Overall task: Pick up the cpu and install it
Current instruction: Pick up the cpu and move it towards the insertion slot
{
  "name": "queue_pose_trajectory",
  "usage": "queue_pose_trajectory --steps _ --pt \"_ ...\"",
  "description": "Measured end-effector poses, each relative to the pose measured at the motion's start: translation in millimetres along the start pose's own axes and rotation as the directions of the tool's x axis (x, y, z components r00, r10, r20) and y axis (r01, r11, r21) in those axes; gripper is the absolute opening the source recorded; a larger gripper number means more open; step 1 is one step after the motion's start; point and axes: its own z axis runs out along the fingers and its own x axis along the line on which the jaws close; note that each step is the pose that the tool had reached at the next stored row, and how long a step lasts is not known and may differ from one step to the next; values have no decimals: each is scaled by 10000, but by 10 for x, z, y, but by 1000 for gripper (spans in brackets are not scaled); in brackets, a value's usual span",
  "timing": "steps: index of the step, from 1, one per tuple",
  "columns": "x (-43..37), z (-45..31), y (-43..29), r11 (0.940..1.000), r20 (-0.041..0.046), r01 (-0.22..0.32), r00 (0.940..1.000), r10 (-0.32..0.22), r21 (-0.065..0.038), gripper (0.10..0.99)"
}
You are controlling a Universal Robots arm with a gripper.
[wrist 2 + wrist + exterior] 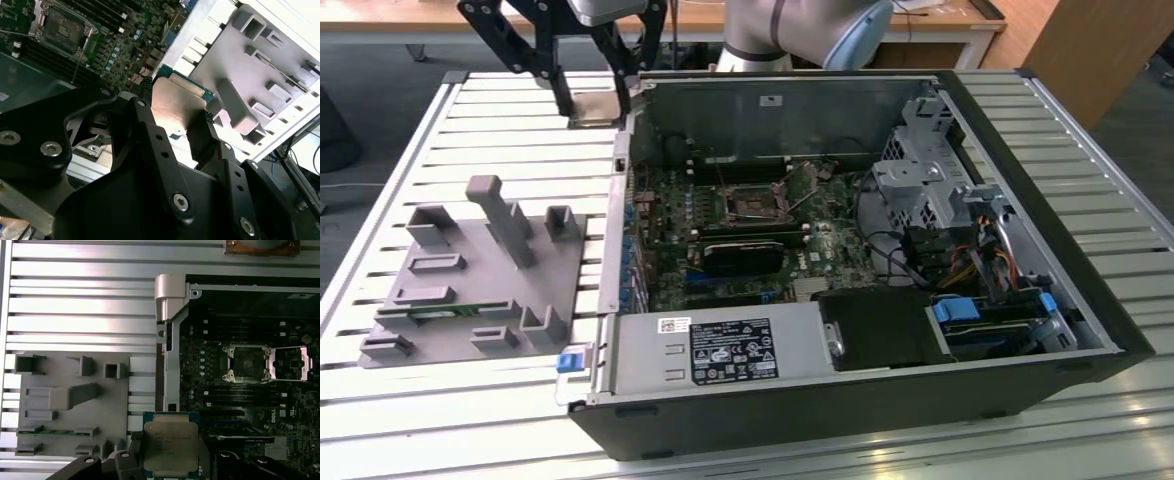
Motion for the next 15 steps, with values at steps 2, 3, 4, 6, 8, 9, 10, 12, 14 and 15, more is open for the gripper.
queue_pose_trajectory --steps 2,3,4,6,8,9,10,12,14,15 --pt "-48 0 0 10000 0 -1 10000 1 0 525" --pt "-71 0 0 10000 -1 0 10000 0 0 525" --pt "-94 0 0 10000 0 -1 10000 1 0 525" --pt "-138 0 -1 10000 0 0 10000 0 0 525" --pt "-184 0 -1 10000 0 0 10000 0 0 525" --pt "-205 1 -1 10000 0 0 10000 0 0 525" --pt "-227 0 -1 10000 0 0 10000 0 0 525" --pt "-266 0 -1 10000 0 0 10000 0 0 525" --pt "-305 0 -1 10000 -1 0 10000 0 1 525" --pt "-324 0 -1 10000 0 0 10000 0 0 525"
